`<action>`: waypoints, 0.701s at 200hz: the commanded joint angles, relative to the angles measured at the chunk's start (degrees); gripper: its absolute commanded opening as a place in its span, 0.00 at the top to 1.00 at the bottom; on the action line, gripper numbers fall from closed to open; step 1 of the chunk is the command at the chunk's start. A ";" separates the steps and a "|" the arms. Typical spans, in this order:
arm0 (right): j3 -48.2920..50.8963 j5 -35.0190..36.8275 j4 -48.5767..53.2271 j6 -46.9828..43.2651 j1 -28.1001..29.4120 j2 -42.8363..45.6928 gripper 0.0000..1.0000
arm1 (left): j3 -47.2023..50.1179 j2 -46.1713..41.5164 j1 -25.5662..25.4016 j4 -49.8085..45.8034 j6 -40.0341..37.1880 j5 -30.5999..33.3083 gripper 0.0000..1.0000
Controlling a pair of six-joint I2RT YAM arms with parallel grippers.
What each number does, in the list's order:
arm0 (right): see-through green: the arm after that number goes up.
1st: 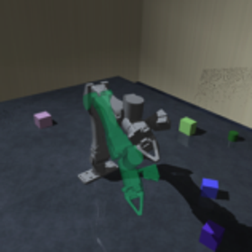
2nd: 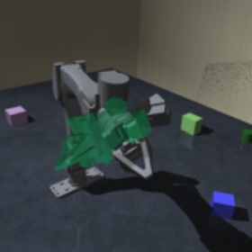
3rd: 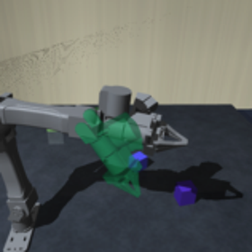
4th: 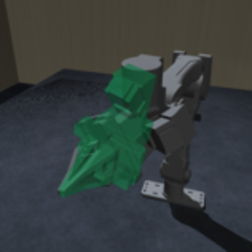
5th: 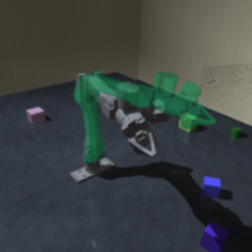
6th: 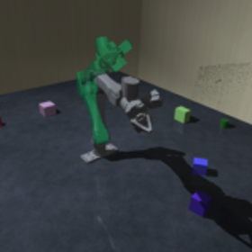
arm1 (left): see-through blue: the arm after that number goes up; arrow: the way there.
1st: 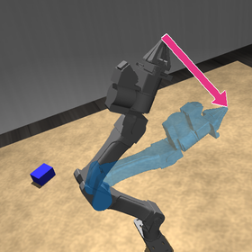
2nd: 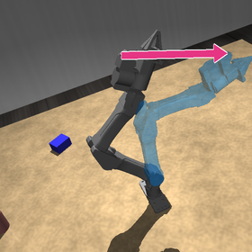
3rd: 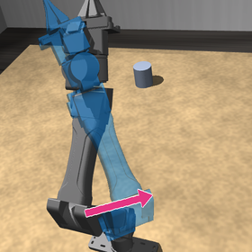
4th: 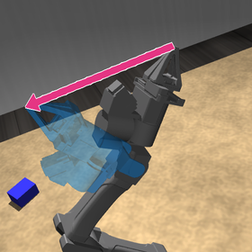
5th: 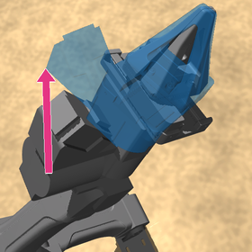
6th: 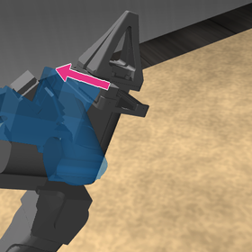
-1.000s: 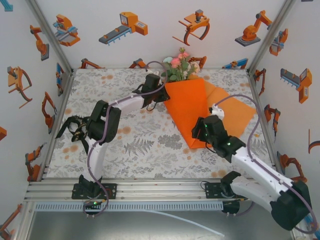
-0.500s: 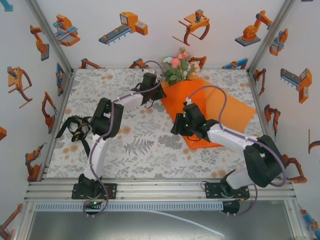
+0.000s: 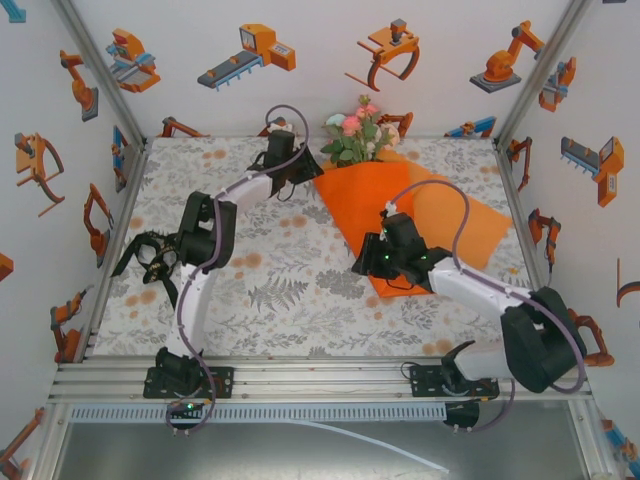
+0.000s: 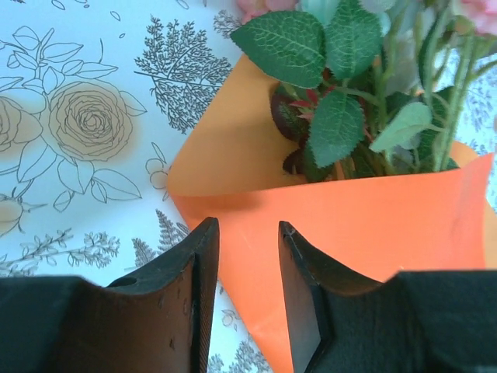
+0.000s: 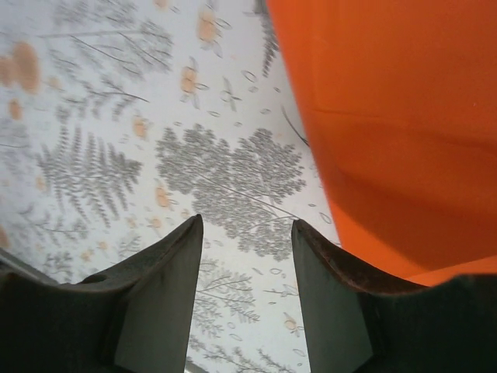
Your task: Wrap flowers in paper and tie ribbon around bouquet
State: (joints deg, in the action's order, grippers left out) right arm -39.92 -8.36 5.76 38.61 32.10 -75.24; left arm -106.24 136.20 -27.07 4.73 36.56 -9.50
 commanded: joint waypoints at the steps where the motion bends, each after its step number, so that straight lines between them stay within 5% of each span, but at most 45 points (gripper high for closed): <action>1: -3.14 1.41 0.61 0.18 -0.73 2.34 0.51 | 6.00 -11.85 -1.96 4.31 1.01 0.41 0.61; 64: -3.81 -0.55 -2.12 -0.22 -8.30 -6.83 0.53 | 22.97 -21.95 -12.51 6.06 1.39 10.08 0.61; 140: 2.20 2.47 -4.44 0.83 -9.93 -10.80 0.53 | 15.54 -8.08 -14.87 5.84 -3.31 10.07 0.58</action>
State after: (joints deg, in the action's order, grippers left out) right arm -40.32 -6.44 2.24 39.20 22.57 -84.71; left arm -85.52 124.05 -43.00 11.22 36.99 -1.10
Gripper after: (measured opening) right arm 0.467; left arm 0.416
